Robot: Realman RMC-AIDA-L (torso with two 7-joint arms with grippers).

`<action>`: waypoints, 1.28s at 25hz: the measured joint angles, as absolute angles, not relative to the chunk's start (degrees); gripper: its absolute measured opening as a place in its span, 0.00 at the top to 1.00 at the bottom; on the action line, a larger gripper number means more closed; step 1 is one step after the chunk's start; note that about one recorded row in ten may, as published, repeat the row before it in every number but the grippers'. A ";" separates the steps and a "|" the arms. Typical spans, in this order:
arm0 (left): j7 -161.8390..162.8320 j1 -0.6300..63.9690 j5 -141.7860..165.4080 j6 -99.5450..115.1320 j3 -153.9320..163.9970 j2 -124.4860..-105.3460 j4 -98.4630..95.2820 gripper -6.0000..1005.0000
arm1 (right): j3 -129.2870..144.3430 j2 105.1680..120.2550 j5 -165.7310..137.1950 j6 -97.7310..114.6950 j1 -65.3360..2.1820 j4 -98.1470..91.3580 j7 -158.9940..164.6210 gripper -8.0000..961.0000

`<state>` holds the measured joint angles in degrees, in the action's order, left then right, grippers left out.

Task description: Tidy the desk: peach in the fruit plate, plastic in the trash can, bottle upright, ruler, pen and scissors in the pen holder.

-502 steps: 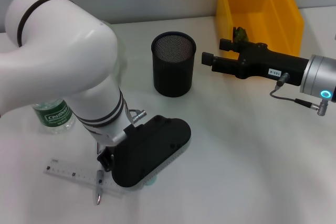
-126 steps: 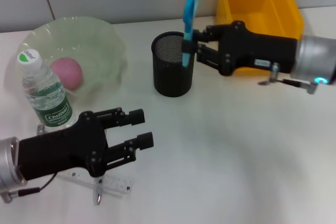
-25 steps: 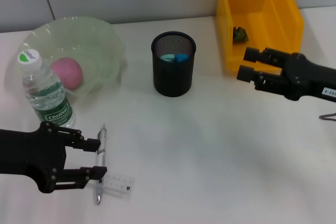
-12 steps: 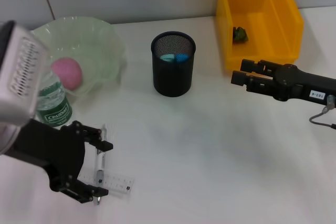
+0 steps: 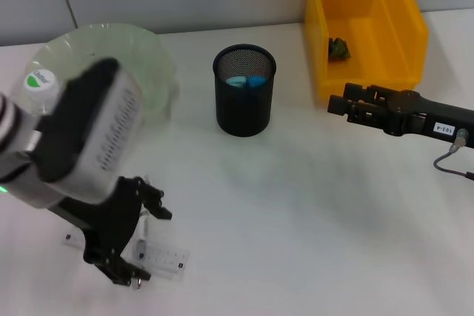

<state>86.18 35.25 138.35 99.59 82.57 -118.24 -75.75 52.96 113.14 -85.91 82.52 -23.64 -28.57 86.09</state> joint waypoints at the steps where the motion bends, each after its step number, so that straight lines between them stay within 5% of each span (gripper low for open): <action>1: 86.17 35.93 139.02 99.26 83.71 -118.26 -74.57 0.16 | 53.06 113.14 -85.91 82.50 -23.64 -28.66 86.24 0.24; 32: 87.36 45.27 142.16 92.15 90.89 -119.09 -59.70 0.16 | 53.61 113.73 -88.18 82.29 -25.68 -29.70 85.75 0.24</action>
